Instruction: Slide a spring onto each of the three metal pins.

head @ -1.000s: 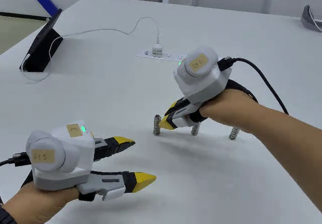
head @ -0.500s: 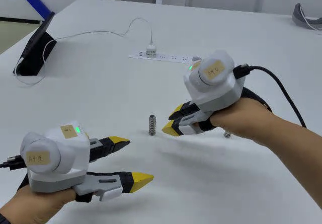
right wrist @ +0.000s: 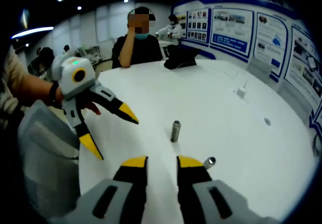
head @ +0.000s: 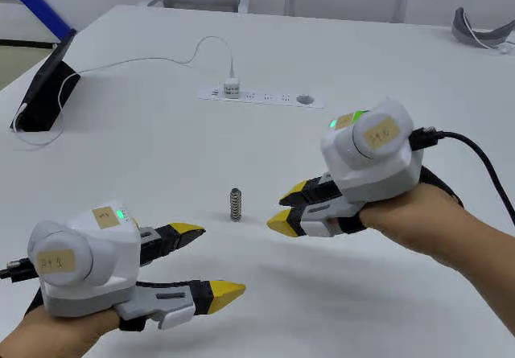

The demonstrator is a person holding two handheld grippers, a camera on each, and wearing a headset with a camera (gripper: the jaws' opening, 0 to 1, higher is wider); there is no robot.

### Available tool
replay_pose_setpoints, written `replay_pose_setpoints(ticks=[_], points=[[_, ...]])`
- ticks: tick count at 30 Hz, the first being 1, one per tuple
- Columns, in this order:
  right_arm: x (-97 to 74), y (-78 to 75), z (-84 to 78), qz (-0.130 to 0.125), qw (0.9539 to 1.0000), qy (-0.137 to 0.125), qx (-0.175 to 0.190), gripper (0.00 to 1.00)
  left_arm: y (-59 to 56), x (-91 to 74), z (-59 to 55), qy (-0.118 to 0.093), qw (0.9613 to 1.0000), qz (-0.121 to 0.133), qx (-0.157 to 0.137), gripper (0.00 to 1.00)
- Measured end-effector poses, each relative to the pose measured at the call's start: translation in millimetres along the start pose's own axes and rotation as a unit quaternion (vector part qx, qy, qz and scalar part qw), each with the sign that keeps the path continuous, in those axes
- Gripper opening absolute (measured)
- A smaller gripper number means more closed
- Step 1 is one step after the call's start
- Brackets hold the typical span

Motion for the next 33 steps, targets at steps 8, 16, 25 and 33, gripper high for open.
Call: replay_pose_setpoints(ticks=[8,16,25,33], points=[[-17.6,3.4,-12.3,-0.008,0.9999,-0.011,0.007,0.25,0.4,-0.1,3.1,-0.002,1.0,0.001,0.001,0.61],[-38.6,1.6,-23.1,-0.02,0.9993,-0.026,0.015,0.28,-0.1,-0.4,5.6,-0.002,1.0,0.0,0.001,0.62],[-62.0,-4.7,-40.1,-0.043,0.9971,-0.048,0.04,0.3,0.7,-0.6,6.5,-0.002,1.0,0.003,-0.001,0.63],[-78.7,-14.1,-54.8,-0.062,0.9946,-0.063,0.054,0.34,-0.2,0.2,7.7,0.0,1.0,0.001,-0.002,0.63]])
Point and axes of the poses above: the centre of the closed fingertips' face, and the gripper's own axes: x roughly forward along the fingers, y roughly to its left, z roughly out of its top, the point moved 10 cm from there along -x, roughly backward along the fingers, and after that the axes turned 5 degrees about x, right-handed, at the moved point
